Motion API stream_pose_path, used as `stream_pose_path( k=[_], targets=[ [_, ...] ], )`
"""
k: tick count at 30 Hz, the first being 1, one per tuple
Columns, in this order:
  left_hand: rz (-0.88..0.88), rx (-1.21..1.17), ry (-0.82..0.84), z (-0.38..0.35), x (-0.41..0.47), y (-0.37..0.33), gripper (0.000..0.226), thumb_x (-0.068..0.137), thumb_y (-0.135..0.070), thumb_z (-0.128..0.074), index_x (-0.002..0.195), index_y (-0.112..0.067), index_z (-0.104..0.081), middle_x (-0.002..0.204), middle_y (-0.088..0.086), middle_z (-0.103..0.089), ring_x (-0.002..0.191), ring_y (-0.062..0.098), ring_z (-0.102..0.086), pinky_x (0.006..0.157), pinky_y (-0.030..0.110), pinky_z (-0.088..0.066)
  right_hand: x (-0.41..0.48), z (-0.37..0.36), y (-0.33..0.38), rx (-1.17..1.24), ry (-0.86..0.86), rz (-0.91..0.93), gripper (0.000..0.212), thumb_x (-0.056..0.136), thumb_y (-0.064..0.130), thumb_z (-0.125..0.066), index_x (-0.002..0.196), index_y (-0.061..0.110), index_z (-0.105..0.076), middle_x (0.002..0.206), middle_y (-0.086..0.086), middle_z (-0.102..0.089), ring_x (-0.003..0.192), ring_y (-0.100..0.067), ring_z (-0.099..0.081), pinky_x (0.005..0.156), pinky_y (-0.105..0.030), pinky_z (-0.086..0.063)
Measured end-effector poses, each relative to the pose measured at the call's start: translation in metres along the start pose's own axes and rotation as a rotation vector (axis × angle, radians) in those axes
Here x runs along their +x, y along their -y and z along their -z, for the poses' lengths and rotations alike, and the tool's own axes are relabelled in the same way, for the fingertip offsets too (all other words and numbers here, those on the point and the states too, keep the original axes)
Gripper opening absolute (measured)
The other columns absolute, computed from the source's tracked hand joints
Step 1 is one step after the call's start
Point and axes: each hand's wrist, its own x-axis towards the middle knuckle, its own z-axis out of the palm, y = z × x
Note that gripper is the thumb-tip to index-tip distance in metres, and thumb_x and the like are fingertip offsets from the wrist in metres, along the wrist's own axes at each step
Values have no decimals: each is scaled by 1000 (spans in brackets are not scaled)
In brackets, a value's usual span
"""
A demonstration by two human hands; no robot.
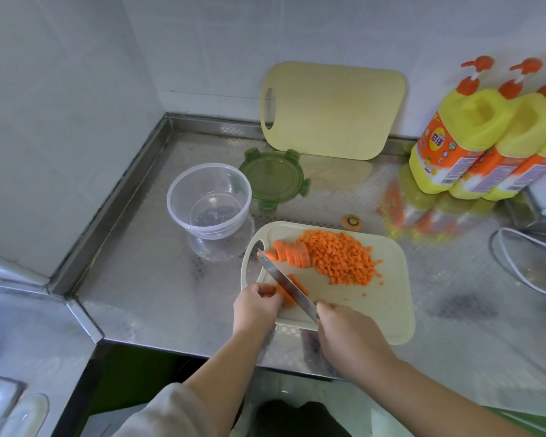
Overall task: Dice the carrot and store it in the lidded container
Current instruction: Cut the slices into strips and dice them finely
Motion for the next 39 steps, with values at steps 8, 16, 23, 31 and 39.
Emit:
stream_pose_path(
  k=[8, 16, 23, 31, 39],
  targets=[
    [11, -30, -7, -1, -1, 2, 9, 82, -25, -71, 84, -23, -63, 87, -3, -69, 82, 14, -65, 66, 22, -49, 2, -7, 4, -37, 38, -8, 22, 94, 14, -44, 115, 17, -46, 105, -1, -60, 92, -22, -63, 68, -30, -42],
    [25, -55, 4, -1, 2, 2, 10, 82, -21, -72, 88, -18, -65, 85, 0, -70, 80, 16, -65, 63, 21, -47, 6, -11, 7, -74, 49, -2, 27, 95, 11, -45, 122, 14, -42, 110, -3, -60, 97, -23, -63, 66, -27, -36],
    [51, -49, 13, 0, 1, 0, 8, 83, -20, -70, 85, -20, -63, 82, -4, -67, 78, 15, -64, 61, 20, -45, 14, -22, 6, -56, 26, 13, 24, 94, 15, -46, 118, 16, -45, 106, -2, -61, 92, -23, -65, 63, -28, -35],
    [47, -33, 8, 0, 1, 0, 7, 83, -18, -69, 82, -22, -63, 81, -5, -67, 81, 15, -64, 63, 20, -47, 27, -26, 5, -57, 42, 9, 27, 93, 9, -41, 119, 14, -45, 107, -4, -63, 95, -24, -64, 70, -31, -44],
    [7, -43, 5, 4, -2, 0, 9, 81, -18, -71, 82, -24, -64, 85, -5, -69, 84, 14, -66, 77, 27, -53, 21, -8, -7, 72, -20, -19, 9, 95, 16, -41, 88, 21, -36, 96, -5, -60, 90, -28, -60, 67, -32, -38]
  ],
)
